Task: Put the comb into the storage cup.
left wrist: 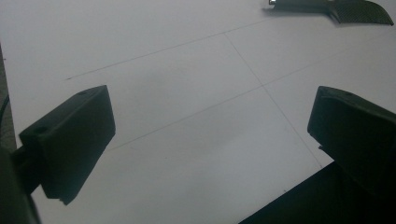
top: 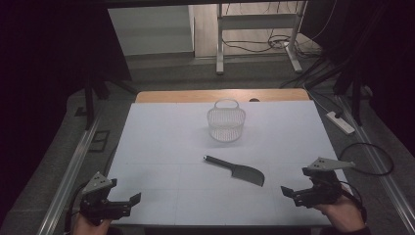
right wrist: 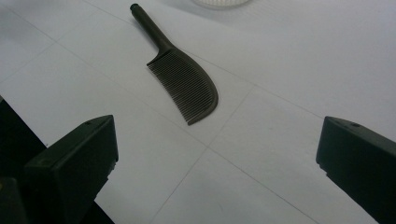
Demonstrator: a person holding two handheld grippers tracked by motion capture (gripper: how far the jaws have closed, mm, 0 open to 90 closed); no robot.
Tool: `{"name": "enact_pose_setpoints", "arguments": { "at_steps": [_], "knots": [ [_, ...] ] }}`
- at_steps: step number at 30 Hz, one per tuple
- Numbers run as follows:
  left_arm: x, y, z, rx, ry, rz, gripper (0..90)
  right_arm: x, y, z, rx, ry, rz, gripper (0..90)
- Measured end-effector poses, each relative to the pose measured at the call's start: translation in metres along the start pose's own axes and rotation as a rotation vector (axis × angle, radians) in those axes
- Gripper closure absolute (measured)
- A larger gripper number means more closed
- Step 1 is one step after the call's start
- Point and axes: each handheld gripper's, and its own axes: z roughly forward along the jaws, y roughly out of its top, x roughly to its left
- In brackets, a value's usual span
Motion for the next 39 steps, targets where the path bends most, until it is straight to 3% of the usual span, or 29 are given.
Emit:
{"name": "enact_pose_setpoints", "arguments": {
  "at_steps": [19,25,30,39],
  "knots": [
    [0.001,0.000,0.000,-0.001,-0.003,-0.006,1.5,0.006,0.017,0.016,0.020,0.050,-0.041,0.0],
    [0.002,0.000,0.000,-0.002,-0.007,-0.007,1.4,0.007,0.026,0.026,0.045,0.038,-0.010,0.0],
    [0.002,0.000,0.000,-0.007,-0.011,-0.015,1.1,0.009,0.032,0.033,0.065,0.022,-0.023,0.0],
    [0.003,0.000,0.000,-0.009,-0.018,-0.020,0.8,0.013,0.041,0.047,0.088,0.034,-0.054,0.0]
  ]
}}
